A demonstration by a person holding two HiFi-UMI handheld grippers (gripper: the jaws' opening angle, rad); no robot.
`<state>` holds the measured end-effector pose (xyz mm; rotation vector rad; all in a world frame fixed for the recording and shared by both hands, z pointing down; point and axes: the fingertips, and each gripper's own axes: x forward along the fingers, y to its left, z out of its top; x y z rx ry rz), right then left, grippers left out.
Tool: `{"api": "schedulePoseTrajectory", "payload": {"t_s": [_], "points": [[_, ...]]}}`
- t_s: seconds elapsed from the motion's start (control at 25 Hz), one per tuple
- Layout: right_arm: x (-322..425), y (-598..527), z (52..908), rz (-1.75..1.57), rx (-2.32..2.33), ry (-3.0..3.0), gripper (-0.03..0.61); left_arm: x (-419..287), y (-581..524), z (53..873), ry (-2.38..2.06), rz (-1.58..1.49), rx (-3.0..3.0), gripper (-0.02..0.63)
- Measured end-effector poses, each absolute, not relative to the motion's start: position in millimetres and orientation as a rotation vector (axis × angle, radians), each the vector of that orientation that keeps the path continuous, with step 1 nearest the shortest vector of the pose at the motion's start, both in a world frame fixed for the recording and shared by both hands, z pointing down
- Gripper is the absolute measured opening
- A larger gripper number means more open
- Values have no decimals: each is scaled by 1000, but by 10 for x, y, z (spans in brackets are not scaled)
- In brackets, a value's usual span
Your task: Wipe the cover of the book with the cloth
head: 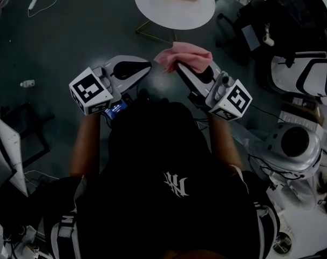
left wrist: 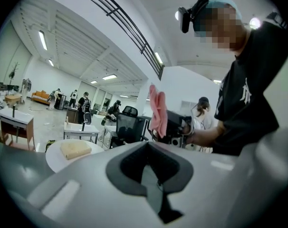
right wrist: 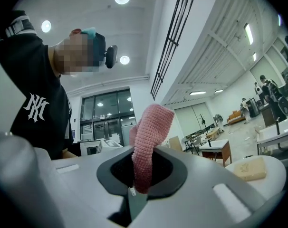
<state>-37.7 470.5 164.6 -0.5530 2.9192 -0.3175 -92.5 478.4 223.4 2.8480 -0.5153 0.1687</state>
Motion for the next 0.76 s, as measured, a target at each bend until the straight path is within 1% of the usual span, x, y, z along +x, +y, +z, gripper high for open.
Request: {"api": "schedulePoseTrajectory", "payload": {"t_s": [0.2, 0.48, 0.76], "points": [[-287, 4863, 1558, -277, -558, 2905, 25, -826, 4907, 2157, -505, 226, 2879, 3], [237, 5155, 1440, -248, -585, 2868, 25, -313, 5173, 2009, -492, 284, 2918, 3], [572, 5412, 1480, -257, -585, 2862, 25, -7, 5386, 2035, -502, 312, 2914, 3]]}}
